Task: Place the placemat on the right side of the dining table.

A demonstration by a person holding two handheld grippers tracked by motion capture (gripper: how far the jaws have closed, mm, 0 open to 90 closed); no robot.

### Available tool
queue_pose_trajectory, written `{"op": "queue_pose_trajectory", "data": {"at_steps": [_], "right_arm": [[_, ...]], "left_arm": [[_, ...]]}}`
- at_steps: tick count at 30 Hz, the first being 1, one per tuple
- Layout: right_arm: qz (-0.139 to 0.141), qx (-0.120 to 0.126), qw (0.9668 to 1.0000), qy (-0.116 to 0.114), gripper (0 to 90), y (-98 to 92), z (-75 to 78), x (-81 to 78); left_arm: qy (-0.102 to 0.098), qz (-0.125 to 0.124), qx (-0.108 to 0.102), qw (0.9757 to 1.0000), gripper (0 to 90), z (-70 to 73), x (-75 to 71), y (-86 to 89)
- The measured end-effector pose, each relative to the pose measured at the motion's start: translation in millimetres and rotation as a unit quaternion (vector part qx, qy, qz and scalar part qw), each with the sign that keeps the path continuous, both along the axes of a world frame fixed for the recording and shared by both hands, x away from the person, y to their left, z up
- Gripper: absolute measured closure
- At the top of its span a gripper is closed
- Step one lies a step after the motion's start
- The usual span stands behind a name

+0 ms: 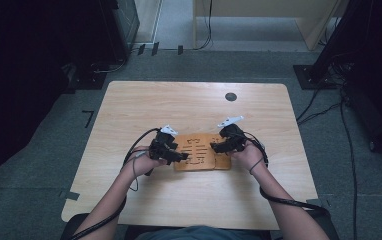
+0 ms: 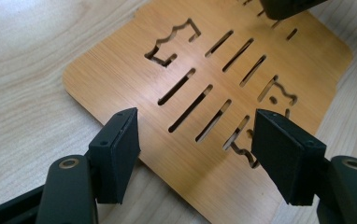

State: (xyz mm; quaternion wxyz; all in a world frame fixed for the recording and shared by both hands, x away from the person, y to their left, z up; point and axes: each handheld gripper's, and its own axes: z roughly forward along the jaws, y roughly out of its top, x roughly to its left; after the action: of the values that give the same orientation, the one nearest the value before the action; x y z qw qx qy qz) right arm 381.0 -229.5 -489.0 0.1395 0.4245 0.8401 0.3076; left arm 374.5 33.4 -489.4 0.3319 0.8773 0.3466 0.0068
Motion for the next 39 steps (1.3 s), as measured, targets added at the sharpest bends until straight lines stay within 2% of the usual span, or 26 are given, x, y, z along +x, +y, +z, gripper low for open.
{"op": "queue_pose_trajectory", "data": {"at_steps": [2, 5, 7, 9, 11, 14, 19, 23, 28, 33, 39], "right_arm": [[0.001, -0.002, 1.0, 0.002, 25.3, 1.9, 1.7, -1.2], [0.0, 0.003, 1.0, 0.008, 24.6, 3.6, 3.5, -2.3], [-0.003, 0.005, 0.9998, 0.021, 24.2, 4.8, 5.4, -2.9], [-0.015, 0.017, 0.9985, 0.051, 24.9, 5.2, 5.9, -1.5], [-0.022, 0.028, 0.9967, 0.073, 29.4, 6.3, 6.8, -0.1], [-0.029, 0.043, 0.9937, 0.099, 37.0, 9.2, 8.0, 1.8], [-0.044, 0.049, 0.9884, 0.137, 43.2, 12.1, 6.1, 4.2], [-0.046, 0.055, 0.9865, 0.147, 45.6, 13.4, 6.5, 4.8], [-0.04, 0.059, 0.9864, 0.148, 45.7, 15.2, 6.0, 5.3], [-0.047, 0.068, 0.9841, 0.158, 44.3, 15.0, 6.4, 6.2], [-0.047, 0.072, 0.9826, 0.164, 44.3, 14.6, 15.0, 5.5]], "left_arm": [[-0.002, -0.001, 0.007, 1.0, 31.4, -1.1, -0.1, 0.5], [0.003, 0.003, 0.002, 1.0, 31.2, -0.9, 0.5, 1.5], [0.008, 0.005, 0.005, 0.9999, 31.0, -3.1, 1.4, 2.6], [0.01, 0.005, 0.007, 0.9999, 30.6, -4.3, 1.6, 2.9], [0.011, 0.007, 0.005, 0.9999, 30.4, -5.2, 1.8, 2.9], [0.009, 0.007, 0.004, 0.9999, 29.7, -5.6, 1.5, 2.6], [0.009, 0.007, 0.004, 0.9999, 29.5, -5.8, 1.4, 1.7], [0.008, 0.005, 0.004, 0.9999, 29.1, -6.0, 0.9, 0.4], [0.009, -0.001, -0.002, 1.0, 28.9, -7.0, -1.1, -3.8], [0.009, -0.002, -0.004, 0.9999, 27.9, -7.4, -1.1, -3.5], [0.011, -0.001, -0.008, 0.9999, 27.9, -7.7, -0.8, -4.0]]}}
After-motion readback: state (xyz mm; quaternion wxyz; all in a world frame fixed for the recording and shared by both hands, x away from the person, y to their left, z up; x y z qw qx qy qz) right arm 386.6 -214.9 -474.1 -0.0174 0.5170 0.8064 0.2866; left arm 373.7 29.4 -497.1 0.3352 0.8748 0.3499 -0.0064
